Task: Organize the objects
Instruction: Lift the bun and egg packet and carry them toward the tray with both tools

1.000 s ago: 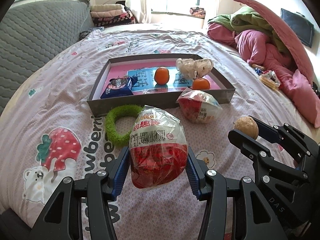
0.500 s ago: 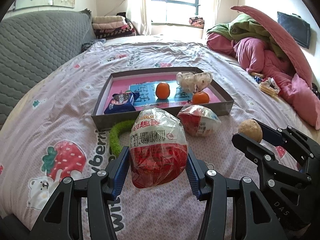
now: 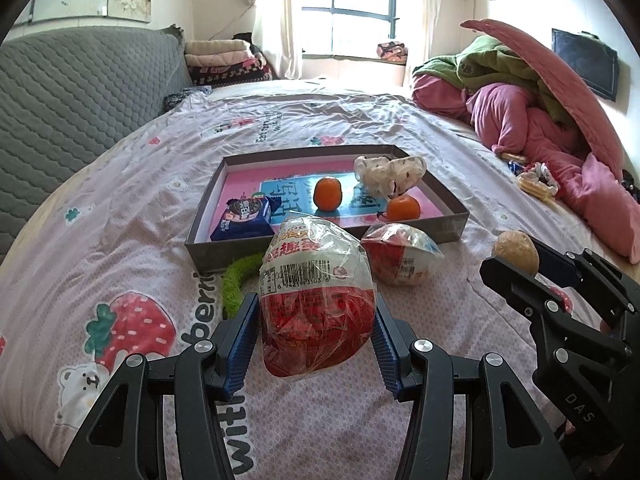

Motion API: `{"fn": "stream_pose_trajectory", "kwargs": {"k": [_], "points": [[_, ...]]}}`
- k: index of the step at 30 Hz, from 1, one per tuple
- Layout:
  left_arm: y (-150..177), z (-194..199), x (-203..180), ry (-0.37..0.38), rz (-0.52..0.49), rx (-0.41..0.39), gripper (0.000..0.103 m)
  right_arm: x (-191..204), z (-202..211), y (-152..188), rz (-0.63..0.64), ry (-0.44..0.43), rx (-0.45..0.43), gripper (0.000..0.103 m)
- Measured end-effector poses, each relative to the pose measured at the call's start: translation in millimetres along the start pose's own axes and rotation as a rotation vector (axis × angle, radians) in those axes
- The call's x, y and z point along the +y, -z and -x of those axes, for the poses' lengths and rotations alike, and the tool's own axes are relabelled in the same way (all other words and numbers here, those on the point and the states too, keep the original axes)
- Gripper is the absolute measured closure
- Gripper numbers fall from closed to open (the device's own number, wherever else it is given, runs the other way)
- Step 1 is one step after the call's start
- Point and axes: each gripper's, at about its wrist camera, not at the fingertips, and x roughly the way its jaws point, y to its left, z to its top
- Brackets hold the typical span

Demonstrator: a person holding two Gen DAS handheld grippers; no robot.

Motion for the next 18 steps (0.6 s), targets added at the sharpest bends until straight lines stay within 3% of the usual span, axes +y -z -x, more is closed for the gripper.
{"fn": "stream_pose_trajectory", "kwargs": {"k": [18], "points": [[-13,-3,13,-0.011,0.023,-0.042,0.048,-2,-4,-4,0.02,0.017,-0.008,0.069]]}}
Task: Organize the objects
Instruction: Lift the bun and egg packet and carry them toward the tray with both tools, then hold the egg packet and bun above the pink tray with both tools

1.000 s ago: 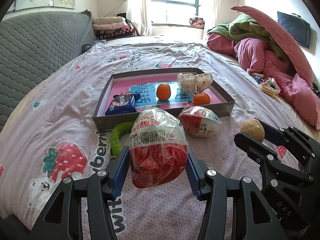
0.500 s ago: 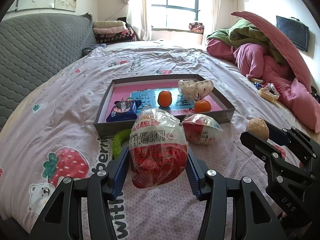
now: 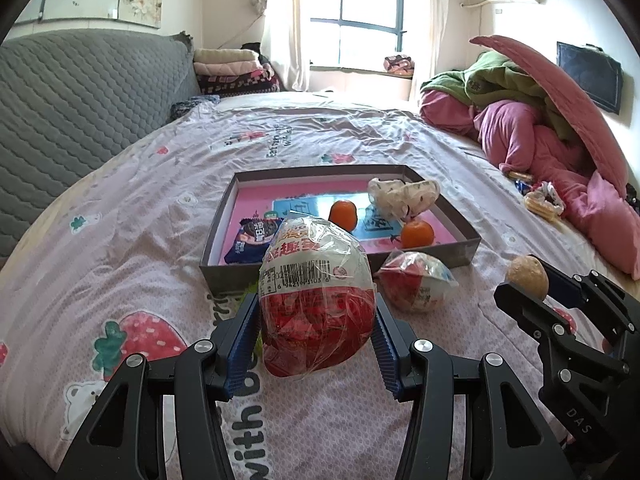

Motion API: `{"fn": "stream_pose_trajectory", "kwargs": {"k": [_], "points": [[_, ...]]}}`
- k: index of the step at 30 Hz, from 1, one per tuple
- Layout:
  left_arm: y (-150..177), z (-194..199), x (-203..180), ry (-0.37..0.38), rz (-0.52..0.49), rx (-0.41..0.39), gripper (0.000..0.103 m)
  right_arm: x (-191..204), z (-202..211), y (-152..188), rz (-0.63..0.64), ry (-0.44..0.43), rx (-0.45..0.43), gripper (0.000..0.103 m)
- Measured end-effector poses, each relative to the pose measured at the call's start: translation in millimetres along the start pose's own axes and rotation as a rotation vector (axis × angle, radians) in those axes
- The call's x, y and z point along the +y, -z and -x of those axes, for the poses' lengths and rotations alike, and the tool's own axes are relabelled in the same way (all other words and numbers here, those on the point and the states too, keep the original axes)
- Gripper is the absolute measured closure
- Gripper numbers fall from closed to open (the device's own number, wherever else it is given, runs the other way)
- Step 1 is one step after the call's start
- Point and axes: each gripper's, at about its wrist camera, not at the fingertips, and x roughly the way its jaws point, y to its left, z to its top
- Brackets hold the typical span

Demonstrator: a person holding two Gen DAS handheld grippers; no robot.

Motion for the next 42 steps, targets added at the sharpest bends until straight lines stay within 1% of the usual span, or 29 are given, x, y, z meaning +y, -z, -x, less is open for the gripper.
{"fn": "stream_pose_trajectory", "kwargs": {"k": [17,24,36,42], "points": [[-28,-11,-13,0.01,-0.033,-0.045,0.048,-9,-11,-18,-0.002,0.036,-0.018,0.069],[-33,-22,-15,0.006,-0.035,-0.042,0.048,-12,-19,-25,0.004,0.055,-0.026,0.069],[-38,-34,-8,-0.01,-0.018,-0.04,0.048,-36,-27,-41,-0.014,0.1,-0.052,0.069],[-47,-39,-7,-0.023,-0.021,-0.046,0.048,-41,-32,-46,-0.003,0.102,-0.047,0.069]]}}
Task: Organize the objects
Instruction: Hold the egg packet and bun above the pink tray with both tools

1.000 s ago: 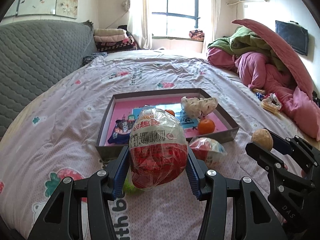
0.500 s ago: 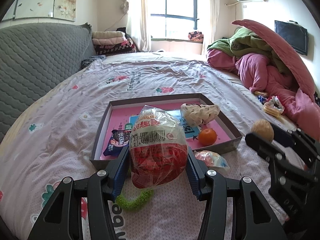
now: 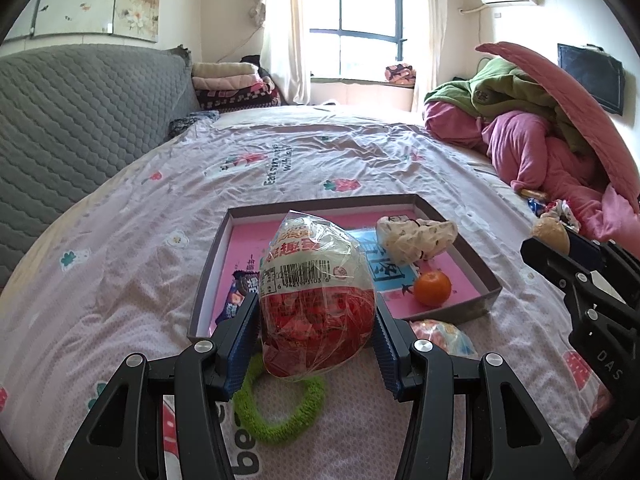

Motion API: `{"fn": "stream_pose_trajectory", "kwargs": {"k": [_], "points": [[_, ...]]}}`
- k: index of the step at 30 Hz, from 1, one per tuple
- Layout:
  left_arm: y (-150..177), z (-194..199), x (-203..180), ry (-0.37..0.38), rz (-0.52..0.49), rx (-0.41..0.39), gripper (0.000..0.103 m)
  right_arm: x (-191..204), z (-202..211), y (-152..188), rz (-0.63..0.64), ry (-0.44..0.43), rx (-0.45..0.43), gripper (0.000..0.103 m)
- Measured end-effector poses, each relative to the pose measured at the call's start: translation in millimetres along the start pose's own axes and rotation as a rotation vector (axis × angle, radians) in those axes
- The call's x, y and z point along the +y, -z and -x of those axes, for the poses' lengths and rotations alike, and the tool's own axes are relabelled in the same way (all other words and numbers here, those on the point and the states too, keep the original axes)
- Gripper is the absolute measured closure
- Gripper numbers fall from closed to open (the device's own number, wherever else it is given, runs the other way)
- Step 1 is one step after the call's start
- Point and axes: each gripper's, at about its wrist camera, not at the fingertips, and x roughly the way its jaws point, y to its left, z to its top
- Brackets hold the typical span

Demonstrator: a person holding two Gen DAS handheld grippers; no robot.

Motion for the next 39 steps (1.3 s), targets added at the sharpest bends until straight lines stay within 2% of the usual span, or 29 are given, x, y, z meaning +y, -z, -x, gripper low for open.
{"fn": "stream_pose_trajectory", "kwargs": {"k": [18,29,39], "points": [[-23,-27,11,-0.023,0.024,0.011,0.048,-9,-24,-13,0.009,0.007,-0.001,0.069],[-34,-49,14,-0.013,0.027,0.016,0.048,-16,-43,-18,0.007,0.016,0.001,0.069],[-26,-81,9,-0.004,0.007,0.087,0.048,-18,-64,-12,0.026,0.0,0.055,0.069]]}}
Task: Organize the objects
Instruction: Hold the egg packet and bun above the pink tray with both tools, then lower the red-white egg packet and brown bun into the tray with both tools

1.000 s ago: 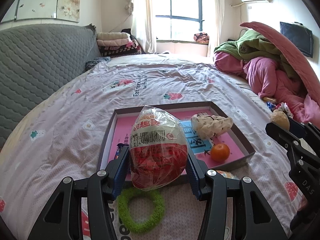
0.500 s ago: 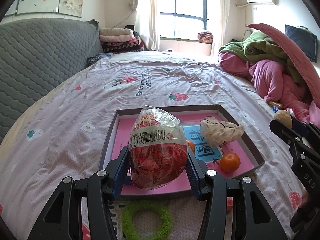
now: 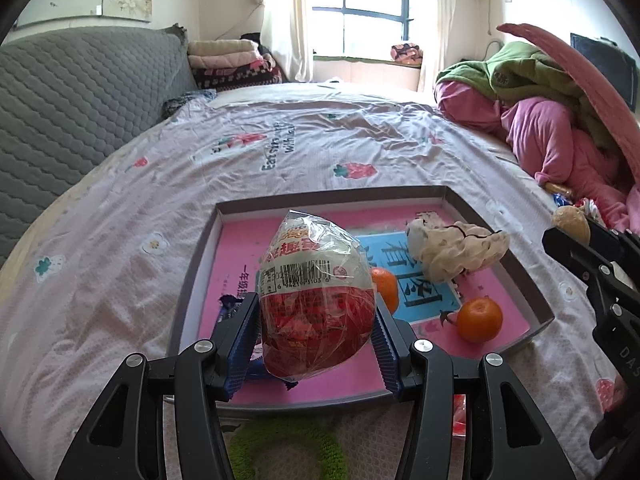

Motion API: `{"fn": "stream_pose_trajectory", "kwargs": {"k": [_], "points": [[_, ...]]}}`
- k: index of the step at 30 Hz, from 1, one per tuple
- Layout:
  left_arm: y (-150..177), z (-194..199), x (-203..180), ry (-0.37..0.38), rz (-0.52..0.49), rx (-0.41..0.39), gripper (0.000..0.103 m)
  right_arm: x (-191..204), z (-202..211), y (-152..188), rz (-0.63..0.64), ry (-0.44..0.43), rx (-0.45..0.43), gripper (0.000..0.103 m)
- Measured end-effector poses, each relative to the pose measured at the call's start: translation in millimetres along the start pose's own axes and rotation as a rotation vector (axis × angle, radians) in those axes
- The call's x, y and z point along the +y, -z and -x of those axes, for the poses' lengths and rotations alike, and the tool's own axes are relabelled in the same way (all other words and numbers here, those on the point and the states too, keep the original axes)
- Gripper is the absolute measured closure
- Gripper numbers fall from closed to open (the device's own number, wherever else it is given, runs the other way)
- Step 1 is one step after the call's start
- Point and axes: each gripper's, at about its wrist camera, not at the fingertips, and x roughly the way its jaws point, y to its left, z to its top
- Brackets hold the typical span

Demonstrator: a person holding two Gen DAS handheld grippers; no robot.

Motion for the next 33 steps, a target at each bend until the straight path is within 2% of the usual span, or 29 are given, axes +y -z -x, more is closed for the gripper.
{"fn": "stream_pose_trajectory", "kwargs": {"k": [14,29,33], "points": [[6,-22,-3,0.029,-0.007,0.065,0.048,-12,-41,15,-0.052,-0.032,0.153,0.069],[11,-29,-6,0.022,-0.03,0.084,0.048,-9,-62,24,-0.033,-0.06,0.232,0.069],[12,-29,-8,0.02,-0.04,0.087,0.048,-10,-63,24,-0.033,-0.045,0.239,0.069]]}}
